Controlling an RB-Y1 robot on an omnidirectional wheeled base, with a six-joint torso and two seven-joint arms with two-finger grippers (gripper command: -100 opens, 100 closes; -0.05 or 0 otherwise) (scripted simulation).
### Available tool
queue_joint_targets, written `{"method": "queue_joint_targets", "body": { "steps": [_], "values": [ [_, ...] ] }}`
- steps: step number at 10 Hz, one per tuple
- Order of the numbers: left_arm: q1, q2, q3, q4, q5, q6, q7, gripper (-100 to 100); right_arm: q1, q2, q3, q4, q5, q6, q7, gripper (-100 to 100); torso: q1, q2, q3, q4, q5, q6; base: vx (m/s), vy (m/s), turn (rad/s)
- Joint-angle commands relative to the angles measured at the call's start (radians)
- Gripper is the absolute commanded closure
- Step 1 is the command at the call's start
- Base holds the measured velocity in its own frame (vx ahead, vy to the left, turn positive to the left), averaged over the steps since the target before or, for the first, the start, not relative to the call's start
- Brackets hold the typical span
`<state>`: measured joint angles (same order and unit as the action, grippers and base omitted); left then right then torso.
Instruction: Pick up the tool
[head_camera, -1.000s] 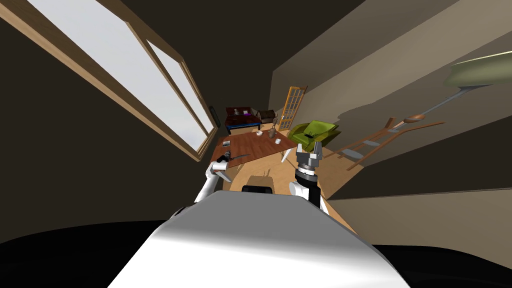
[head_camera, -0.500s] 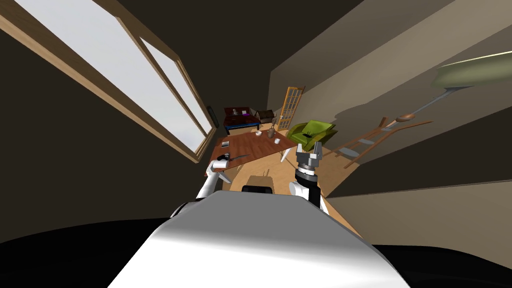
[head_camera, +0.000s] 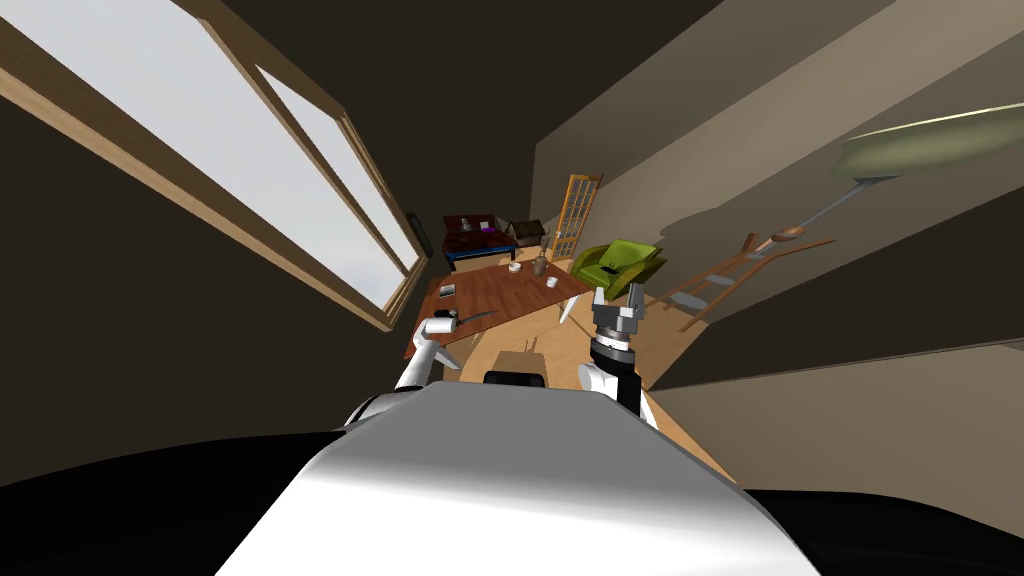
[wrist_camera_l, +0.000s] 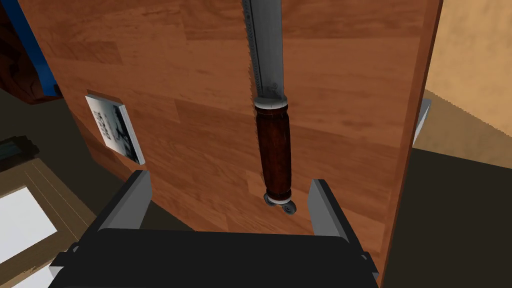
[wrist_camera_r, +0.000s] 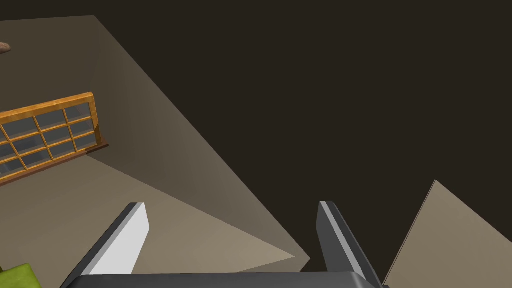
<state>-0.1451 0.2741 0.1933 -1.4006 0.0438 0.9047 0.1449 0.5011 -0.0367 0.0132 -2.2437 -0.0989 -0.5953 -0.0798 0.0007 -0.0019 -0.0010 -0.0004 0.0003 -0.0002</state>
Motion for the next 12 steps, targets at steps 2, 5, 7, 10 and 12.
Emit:
{"method": "queue_joint_targets", "body": {
  "steps": [2, 5, 7, 10, 12],
  "values": [
    [-0.033, 0.003, 0.020, 0.057, 0.011, 0.068, 0.015, -100, 0.000, 0.000, 0.000, 0.000, 0.000, 0.000, 0.000, 0, 0.000, 0.000, 0.000, 0.000, 0.000, 0.000, 0.028, 0.021, -0.082],
    [-0.082, 0.009, 0.054, 0.144, 0.031, 0.152, 0.037, -100, 0.000, 0.000, 0.000, 0.000, 0.000, 0.000, 0.000, 0, 0.000, 0.000, 0.000, 0.000, 0.000, 0.000, 0.034, 0.020, -0.094],
    [-0.104, 0.012, 0.071, 0.184, 0.040, 0.191, 0.048, -100, 0.000, 0.000, 0.000, 0.000, 0.000, 0.000, 0.000, 0, 0.000, -0.001, 0.000, 0.000, 0.000, 0.000, 0.042, 0.014, -0.075],
    [-0.143, 0.018, 0.102, 0.262, 0.057, 0.254, 0.066, -100, 0.000, 0.000, 0.000, 0.000, 0.000, 0.000, 0.000, 0, 0.000, -0.002, -0.001, -0.001, 0.000, 0.000, 0.055, 0.025, -0.118],
    [-0.175, 0.024, 0.129, 0.328, 0.073, 0.303, 0.082, -100, 0.000, 0.000, 0.000, 0.000, 0.000, 0.000, 0.000, 0, 0.000, -0.002, -0.001, 0.000, 0.000, 0.000, 0.067, 0.021, -0.167]
  ]
}}
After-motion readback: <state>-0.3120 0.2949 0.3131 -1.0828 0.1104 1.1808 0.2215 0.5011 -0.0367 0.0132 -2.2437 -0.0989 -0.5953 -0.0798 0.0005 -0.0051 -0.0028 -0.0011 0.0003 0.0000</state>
